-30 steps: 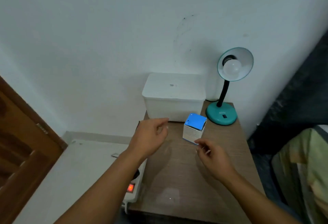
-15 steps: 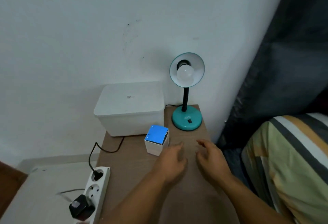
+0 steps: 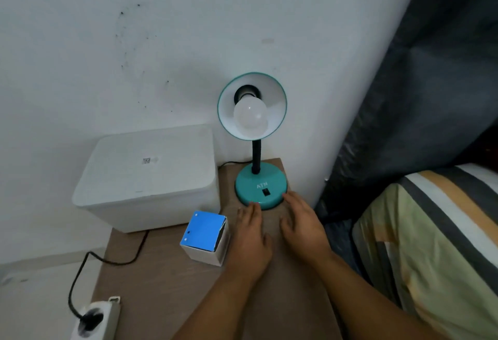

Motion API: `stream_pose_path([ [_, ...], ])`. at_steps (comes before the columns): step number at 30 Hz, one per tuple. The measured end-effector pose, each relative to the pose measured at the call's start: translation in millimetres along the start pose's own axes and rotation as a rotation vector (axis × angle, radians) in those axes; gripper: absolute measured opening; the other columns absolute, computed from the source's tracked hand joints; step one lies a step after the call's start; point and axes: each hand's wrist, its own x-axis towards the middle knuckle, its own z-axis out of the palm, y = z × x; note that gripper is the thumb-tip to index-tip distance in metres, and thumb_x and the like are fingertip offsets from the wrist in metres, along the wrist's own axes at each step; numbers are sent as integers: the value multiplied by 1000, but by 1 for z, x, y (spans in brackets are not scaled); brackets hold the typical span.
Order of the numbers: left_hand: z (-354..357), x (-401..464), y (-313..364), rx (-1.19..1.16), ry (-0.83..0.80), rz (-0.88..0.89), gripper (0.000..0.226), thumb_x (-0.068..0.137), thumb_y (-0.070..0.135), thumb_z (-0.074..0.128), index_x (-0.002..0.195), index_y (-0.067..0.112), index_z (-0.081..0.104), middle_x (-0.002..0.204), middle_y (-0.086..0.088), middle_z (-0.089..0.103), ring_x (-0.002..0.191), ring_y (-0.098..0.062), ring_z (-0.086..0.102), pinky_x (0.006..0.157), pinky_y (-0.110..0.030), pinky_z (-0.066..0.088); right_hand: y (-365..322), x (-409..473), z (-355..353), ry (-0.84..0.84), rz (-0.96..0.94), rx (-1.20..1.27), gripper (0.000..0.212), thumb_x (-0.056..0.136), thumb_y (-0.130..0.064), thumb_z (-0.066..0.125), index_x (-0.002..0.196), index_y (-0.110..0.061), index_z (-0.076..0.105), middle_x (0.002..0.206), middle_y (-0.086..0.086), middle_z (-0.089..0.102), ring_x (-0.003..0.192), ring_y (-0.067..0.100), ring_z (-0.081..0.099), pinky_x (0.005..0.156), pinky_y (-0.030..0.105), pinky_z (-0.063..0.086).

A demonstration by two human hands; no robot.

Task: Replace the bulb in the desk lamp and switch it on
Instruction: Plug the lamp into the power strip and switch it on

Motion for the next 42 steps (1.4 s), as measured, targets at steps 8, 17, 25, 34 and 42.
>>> stream_pose_path([
  [8,9,18,-13,131,38,58,77,92,22,54,158,7,16,167,-9,12,155,-25,-2,125,-43,16,5,22,18,-1,-154,-57,65,84,-10,60,145,-18,39,159,4,26,148,19,18,119,40,25],
  [17,11,25,-16,137,-1,29,76,98,30,44,159,9,4,168,-6,-4,154,-24,-10,126,-36,3,12,25,31,-37,-163,-95,68,91,-17,55,152,-22,27,161,5,17,150,19,8,120,40,20],
  [25,17,23,-25,184,9,77,79,95,37,42,159,8,5,168,-8,-3,155,-19,-1,126,-37,13,17,27,38,-29,-187,-148,63,97,-24,45,153,-33,17,163,-2,6,149,14,-1,117,31,15],
  [34,18,24,-26,196,13,95,72,97,40,27,158,5,10,167,-9,-2,155,-21,-1,126,-36,8,18,28,39,-21,-160,-84,63,94,-20,51,151,-33,26,162,-2,13,148,8,2,118,34,23],
  [42,13,23,-24,172,50,116,68,102,33,39,158,3,13,167,-13,3,155,-21,-1,113,-20,-21,18,30,41,7,-152,-52,63,92,-17,53,149,-34,32,160,0,21,144,2,5,117,33,28],
])
